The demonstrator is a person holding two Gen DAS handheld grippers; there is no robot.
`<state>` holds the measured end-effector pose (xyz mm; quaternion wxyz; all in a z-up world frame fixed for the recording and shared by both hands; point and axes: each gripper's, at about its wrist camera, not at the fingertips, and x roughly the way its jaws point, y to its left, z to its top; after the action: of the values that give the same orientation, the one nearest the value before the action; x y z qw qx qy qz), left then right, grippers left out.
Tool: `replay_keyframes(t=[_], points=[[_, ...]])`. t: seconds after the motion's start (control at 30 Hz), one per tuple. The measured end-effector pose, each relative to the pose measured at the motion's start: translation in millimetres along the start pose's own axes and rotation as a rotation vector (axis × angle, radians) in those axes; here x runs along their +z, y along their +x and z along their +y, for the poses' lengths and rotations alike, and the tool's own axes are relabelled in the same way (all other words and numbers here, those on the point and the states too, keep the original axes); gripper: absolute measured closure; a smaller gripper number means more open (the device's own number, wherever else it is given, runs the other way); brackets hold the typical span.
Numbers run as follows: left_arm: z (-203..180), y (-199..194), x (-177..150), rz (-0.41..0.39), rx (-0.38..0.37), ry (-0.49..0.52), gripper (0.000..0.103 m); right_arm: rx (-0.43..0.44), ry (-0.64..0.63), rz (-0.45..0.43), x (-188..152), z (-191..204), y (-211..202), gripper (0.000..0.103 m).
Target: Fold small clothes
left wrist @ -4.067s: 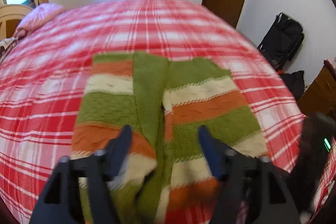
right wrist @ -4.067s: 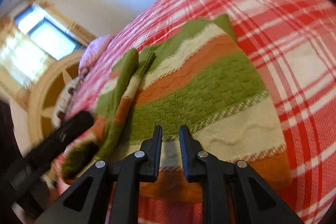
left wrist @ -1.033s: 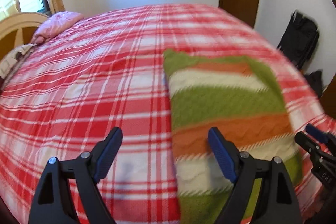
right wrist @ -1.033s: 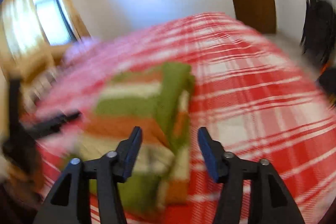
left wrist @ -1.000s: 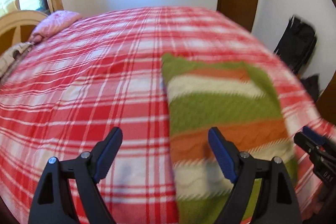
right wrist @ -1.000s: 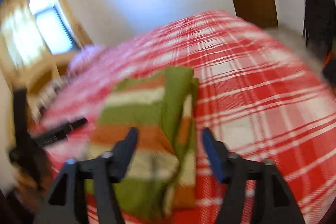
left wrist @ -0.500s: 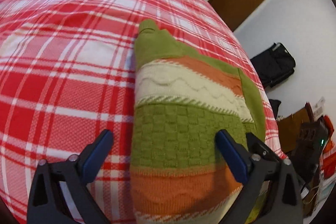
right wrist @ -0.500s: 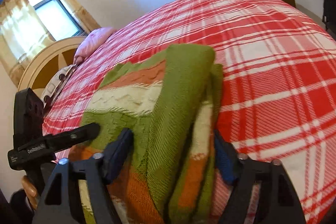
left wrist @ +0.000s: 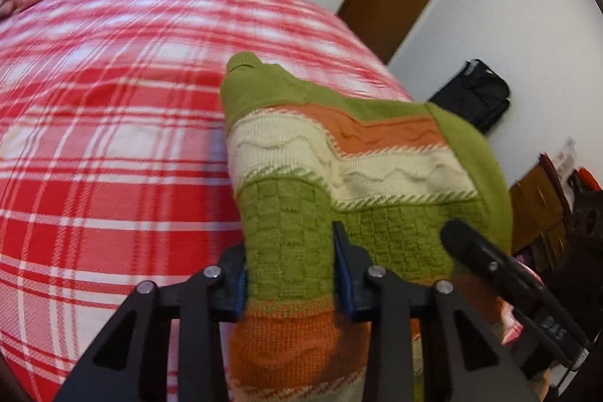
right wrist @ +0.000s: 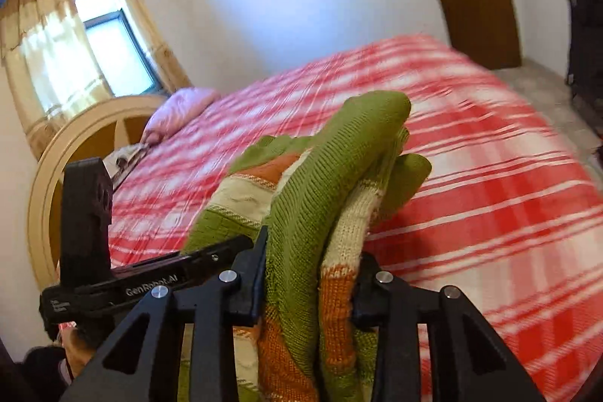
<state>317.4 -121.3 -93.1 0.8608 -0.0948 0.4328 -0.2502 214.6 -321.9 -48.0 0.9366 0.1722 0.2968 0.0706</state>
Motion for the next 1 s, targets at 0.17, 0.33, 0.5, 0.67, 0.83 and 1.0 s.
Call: replay_keyframes(t=[0.17,0.33,0.5,0.67,0.83,1.0], points=[[-56.8,-1.6,-5.0,-0.004,-0.071,0.109,0.065,-0.096,0.073,-0.072,-8.2,-43.4,-58.4,0.068],[-130.0,32.6,-24.7,0.066,-0.139,0.215,0.065,-0.215,0.171,-0.098,-30.2,-101.0,-99.0,0.068],[-183.3,73.0,-52.9,0.105,-0.070,0.353,0.064,-0.313,0.277,-0.039,-59.6,-155.0,-95.7,0.068],[-190.7,69.5,-56.9,0.080,0.012,0.400,0.044,-0.340,0.375,-0.038,-68.1,-172.7,-96.0,0.050],[-194.1,43.6,-63.3,0.027,0.113,0.472,0.041,-0.425,0.422,-0.080,-74.0,-154.4,-137.6,0.050],[-195.6,0.2,-84.0,-0.057,0.197,0.550,0.032,-0.486,0.311,-0.136,-81.6,-102.3,-176.6,0.049]])
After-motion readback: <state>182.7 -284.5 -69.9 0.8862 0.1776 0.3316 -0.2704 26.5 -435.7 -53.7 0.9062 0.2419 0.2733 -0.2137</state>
